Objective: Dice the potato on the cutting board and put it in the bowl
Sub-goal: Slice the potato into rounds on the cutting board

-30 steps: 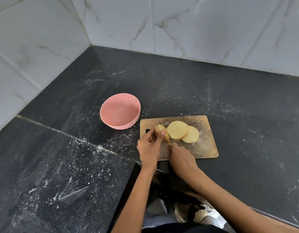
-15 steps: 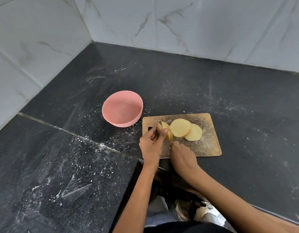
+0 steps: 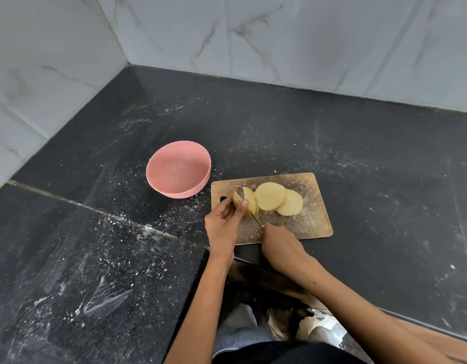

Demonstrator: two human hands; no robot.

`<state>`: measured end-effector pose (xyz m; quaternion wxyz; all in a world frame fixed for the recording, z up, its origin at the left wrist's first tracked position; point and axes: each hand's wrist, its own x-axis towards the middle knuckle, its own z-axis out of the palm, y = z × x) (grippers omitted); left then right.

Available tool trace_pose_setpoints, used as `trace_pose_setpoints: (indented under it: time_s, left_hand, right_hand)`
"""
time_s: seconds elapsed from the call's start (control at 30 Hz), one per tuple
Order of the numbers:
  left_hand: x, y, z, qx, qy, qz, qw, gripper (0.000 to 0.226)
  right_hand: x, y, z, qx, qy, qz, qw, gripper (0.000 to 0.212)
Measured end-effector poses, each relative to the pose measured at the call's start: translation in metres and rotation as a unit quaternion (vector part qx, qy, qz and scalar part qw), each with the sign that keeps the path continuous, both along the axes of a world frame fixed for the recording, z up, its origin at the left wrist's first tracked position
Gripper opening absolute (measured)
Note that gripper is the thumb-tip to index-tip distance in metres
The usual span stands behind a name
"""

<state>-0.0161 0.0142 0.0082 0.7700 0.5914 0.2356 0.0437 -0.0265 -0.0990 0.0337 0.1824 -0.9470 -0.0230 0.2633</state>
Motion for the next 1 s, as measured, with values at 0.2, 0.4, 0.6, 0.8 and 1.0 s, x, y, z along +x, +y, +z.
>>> trace_pose_setpoints:
  time_s: [0.2,0.4,0.6,0.8,1.0]
  left_hand:
    - [-0.003,0.000,0.001,-0.013,0.002,-0.001,1.000,0.047]
    - [-0.004,0.000,0.003,-0.012,0.009,-0.006,1.000,0.048]
    - [-0.003,0.002,0.007,-0.010,0.011,-0.018,1.000,0.048]
    - [-0.003,0.005,0.004,-0.021,0.009,-0.020,1.000,0.048]
    - [-0.003,0.006,0.007,-0.053,0.013,-0.022,0.998,0.046]
  right_hand:
    - [-0.011,-0.016,0.002,0.013,0.016,0.002,1.000,0.028]
    - [-0.023,-0.023,0.005,-0.003,0.015,-0.001,1.000,0.027]
    - [-0.028,-0.033,0.016,-0.006,0.037,0.000,0.999,0.030]
    - [-0.029,-0.052,0.045,0.071,-0.009,0.022,0.997,0.037]
    - [-0.023,-0.032,0.032,0.138,-0.077,0.010,0.987,0.029]
